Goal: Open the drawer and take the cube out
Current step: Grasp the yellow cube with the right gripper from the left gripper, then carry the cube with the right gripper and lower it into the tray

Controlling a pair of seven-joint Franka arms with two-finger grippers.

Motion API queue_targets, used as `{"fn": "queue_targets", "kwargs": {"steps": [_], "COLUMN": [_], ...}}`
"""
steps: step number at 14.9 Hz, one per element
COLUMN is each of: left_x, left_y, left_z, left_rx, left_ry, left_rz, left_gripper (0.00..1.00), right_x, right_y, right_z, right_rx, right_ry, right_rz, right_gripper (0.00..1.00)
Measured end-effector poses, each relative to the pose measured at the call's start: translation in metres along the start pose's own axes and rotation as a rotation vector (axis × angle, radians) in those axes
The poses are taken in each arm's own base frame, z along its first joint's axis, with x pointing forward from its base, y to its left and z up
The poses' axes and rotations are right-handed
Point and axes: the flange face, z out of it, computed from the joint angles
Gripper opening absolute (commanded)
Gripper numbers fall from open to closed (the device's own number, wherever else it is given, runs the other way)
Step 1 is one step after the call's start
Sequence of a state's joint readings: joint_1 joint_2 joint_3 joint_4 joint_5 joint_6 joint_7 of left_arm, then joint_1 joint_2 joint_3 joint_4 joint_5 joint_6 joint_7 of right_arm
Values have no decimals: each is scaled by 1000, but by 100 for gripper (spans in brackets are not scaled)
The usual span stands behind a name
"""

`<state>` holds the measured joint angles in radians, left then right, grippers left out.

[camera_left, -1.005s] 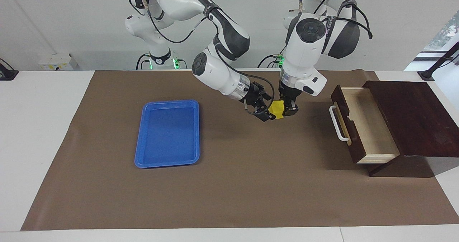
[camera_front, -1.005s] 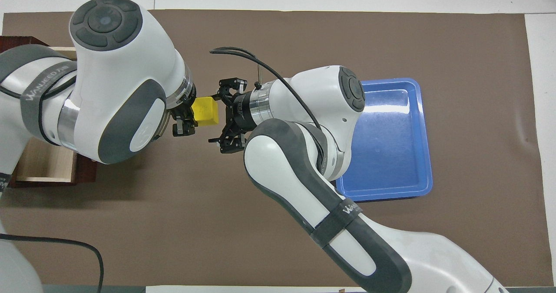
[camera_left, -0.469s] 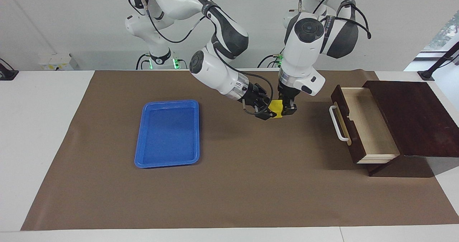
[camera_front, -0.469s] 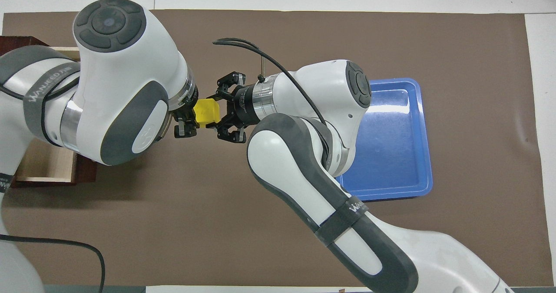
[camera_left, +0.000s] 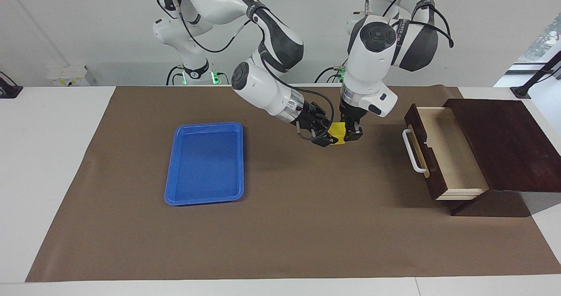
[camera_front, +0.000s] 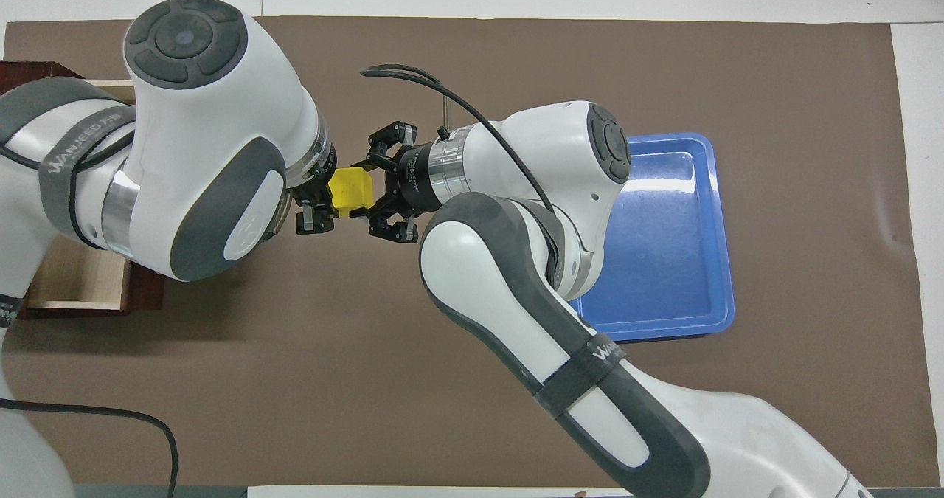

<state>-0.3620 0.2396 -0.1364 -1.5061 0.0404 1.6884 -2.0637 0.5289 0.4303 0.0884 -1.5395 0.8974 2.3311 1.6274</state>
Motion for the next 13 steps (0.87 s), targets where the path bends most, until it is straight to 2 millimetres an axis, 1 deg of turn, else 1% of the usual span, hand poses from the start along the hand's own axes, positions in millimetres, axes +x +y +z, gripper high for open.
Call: {"fn": "queue_targets", "kwargs": {"steps": [1,2,3,4,7,8,10,13], "left_x": [0,0,0,0,1,5,19,42], "left_y": [0,0,0,0,1,3,10,19], "left_z": [0,0,0,0,-1,0,3,9], "left_rx": [-1,-1,-1,-2,-4,-3,1,6], "left_ry": [0,-1,-1,-1,-2,-1,3,15], "left_rz": [0,0,0,0,-3,-10,-29,-43], "left_gripper": [16,51,90,100,100,100,100,100], "right_x": [0,0,0,0,-1,-3,-5,3], "right_y": [0,0,0,0,-1,-1,-1,-8], "right_z": [0,0,0,0,-1,-2,-3,-11], "right_rx": [0,1,1,1,-3,-10,-19,-15], "right_ry": [0,0,-1,-2,-5,-9,-12,-15], "right_rz": [0,0,1,1,-8,-21,-29,-13], "right_gripper": [0,0,0,0,0,0,0,0]}}
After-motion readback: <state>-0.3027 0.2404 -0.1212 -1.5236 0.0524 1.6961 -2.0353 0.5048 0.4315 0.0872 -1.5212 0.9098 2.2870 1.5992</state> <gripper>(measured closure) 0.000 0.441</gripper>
